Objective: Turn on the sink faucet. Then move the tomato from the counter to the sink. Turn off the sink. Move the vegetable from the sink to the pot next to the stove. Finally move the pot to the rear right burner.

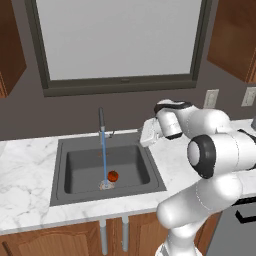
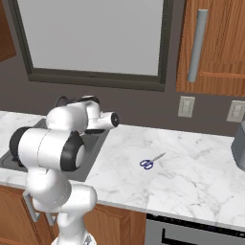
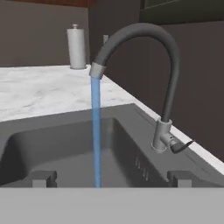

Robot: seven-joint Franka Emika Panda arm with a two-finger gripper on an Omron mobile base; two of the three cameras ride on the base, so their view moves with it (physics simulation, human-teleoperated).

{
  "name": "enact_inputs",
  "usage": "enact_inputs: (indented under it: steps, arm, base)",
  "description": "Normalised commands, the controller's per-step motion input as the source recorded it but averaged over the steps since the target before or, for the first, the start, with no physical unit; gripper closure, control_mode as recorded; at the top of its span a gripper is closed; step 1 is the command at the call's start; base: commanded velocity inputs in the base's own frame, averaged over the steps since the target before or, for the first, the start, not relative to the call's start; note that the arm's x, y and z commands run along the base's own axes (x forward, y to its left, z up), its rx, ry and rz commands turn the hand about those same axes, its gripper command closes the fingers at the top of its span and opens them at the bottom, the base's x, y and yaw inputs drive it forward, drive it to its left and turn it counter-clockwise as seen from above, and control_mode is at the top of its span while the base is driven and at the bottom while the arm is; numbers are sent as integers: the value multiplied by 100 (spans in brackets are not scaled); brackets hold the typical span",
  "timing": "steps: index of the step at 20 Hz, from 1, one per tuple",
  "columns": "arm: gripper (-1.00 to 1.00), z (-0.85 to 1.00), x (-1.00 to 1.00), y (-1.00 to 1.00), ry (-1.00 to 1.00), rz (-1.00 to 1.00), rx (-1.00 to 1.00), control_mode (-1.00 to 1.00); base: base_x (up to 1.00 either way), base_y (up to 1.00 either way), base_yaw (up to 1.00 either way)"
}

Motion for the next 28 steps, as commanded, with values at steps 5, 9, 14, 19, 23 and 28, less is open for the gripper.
enact_inputs:
  steps: [5,9,14,19,23,28]
  arm:
    - [-100,-1,32,14,-5,12,1,-100]
    - [-100,-6,30,20,-1,6,0,-100]
    - [-100,-12,32,25,0,3,0,-100]
    - [-100,-17,29,27,0,3,0,-100]
    - [-100,-21,29,25,0,3,0,-100]
    - [-100,-26,31,11,0,6,0,-100]
  base:
    - [0,0,0]
    - [0,0,0]
    - [0,0,0]
    - [0,0,0]
    - [0,0,0]
    - [0,0,0]
